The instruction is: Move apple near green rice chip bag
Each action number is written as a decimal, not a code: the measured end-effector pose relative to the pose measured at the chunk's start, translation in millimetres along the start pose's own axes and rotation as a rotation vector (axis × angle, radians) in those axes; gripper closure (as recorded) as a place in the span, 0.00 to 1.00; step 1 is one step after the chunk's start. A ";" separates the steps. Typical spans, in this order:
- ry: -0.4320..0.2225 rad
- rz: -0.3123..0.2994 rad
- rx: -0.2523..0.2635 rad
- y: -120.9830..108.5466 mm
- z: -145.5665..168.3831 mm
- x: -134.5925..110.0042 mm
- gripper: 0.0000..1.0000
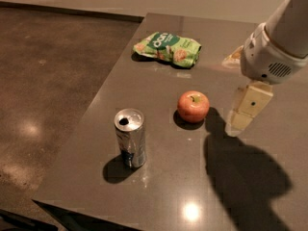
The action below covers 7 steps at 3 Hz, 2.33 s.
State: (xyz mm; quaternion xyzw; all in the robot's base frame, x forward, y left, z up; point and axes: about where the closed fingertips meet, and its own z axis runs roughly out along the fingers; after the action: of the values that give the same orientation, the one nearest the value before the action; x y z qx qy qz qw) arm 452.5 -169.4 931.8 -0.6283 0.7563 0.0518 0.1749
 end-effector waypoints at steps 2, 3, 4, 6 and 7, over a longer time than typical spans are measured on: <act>-0.088 -0.014 -0.042 -7.7 50.3 -31.0 0.00; -0.087 -0.027 -0.044 -12.7 71.0 -37.9 0.00; -0.077 -0.033 -0.036 -14.9 86.0 -40.2 0.00; -0.057 -0.032 -0.049 -29.7 99.3 -36.7 0.44; -0.039 -0.020 -0.043 -50.5 97.9 -37.6 0.67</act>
Offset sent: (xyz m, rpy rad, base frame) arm 0.0404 0.0614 -0.0578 0.1179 0.0185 0.0525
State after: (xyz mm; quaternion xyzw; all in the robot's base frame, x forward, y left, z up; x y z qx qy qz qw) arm 526.5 -115.6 860.0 -0.6384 0.7450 0.0786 0.1767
